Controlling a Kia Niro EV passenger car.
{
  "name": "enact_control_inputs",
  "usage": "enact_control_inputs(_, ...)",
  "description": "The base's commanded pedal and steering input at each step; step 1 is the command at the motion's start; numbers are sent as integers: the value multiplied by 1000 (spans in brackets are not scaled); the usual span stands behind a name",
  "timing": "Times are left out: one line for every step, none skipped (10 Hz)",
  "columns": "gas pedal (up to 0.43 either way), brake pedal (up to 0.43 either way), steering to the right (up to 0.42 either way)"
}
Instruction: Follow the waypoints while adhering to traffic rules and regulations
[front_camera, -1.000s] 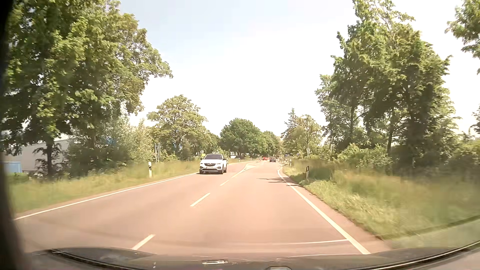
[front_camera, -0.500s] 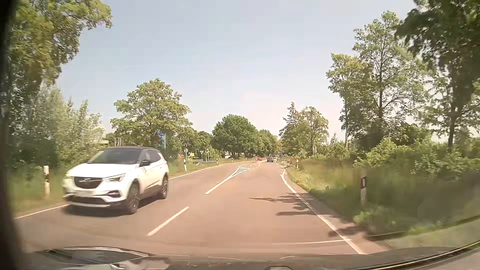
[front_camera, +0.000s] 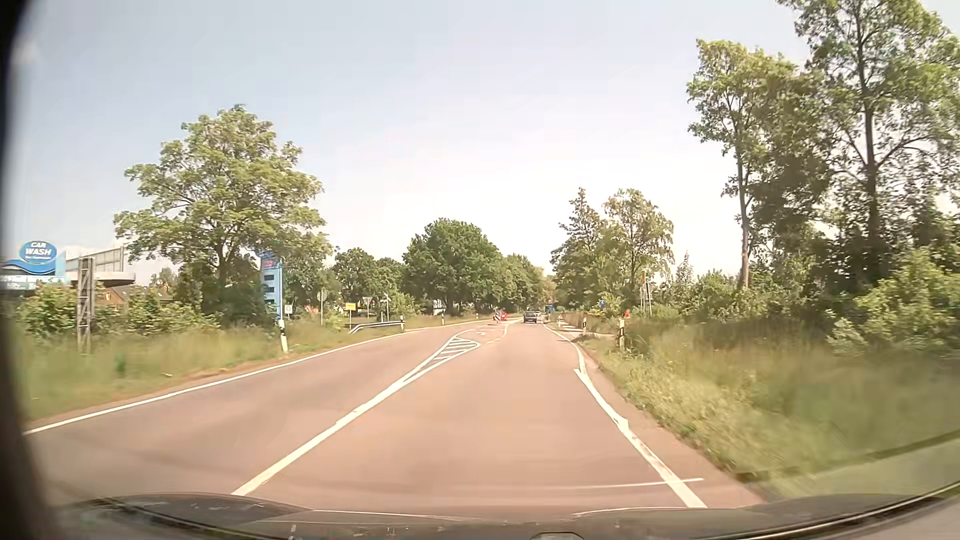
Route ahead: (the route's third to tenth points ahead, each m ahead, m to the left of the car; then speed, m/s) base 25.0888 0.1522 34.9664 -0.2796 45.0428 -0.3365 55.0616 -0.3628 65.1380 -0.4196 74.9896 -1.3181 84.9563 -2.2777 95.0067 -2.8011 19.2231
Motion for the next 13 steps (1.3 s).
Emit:
enact_control_inputs(209,0,12)
enact_control_inputs(209,0,12)
enact_control_inputs(209,0,12)
enact_control_inputs(220,0,12)
enact_control_inputs(220,0,10)
enact_control_inputs(220,0,8)
enact_control_inputs(220,0,5)
enact_control_inputs(220,0,3)
enact_control_inputs(209,0,0)
enact_control_inputs(209,0,-3)
enact_control_inputs(209,0,-3)
enact_control_inputs(209,0,-3)
enact_control_inputs(209,0,-3)
